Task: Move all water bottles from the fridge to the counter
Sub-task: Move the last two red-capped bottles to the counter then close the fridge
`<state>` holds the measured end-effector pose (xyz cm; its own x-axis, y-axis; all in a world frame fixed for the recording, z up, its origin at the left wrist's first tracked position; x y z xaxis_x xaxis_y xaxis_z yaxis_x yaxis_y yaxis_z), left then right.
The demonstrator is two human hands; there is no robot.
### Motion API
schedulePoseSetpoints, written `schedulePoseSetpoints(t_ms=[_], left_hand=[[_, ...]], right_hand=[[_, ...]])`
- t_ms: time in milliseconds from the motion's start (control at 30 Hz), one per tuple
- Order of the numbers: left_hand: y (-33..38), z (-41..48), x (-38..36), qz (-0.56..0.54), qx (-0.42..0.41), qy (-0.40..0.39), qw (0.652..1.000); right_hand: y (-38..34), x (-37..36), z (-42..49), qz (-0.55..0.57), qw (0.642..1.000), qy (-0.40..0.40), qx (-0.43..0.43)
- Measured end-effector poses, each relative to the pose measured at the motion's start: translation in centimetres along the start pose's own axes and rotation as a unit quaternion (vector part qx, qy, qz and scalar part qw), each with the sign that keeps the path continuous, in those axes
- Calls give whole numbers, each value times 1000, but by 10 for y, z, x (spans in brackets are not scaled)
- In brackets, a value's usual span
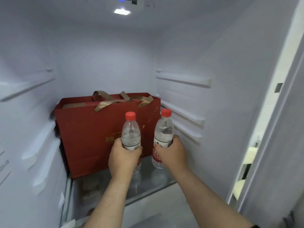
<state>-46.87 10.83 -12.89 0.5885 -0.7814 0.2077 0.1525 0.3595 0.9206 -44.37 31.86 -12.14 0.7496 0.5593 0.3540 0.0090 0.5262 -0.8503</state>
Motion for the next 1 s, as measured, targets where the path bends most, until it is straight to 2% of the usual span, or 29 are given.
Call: schedulePoseSetpoints(t_ms=[400,767,1000], left_hand=[[46,-78,55,-51,-28,-84,995],[76,-228,169,-27,-35,-26,999],[103,-311,214,-27,-39,-55,997]], right_hand=[[-28,111,-65,33,998,-15,43],[-10,244,-180,70,990,-108,63],[4,319,-230,60,984,-146,83]])
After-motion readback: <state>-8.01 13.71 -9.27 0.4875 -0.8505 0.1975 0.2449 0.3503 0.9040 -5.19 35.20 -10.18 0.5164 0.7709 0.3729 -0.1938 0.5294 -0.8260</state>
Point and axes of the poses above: each hand's wrist, its own z-axis towards the middle knuckle, its own x-axis out of the back of the hand, y = z × x, the point moved 7 cm from there along z, towards the middle knuckle, and after that the axes turned 12 degrees about y, right-handed, at the moved point
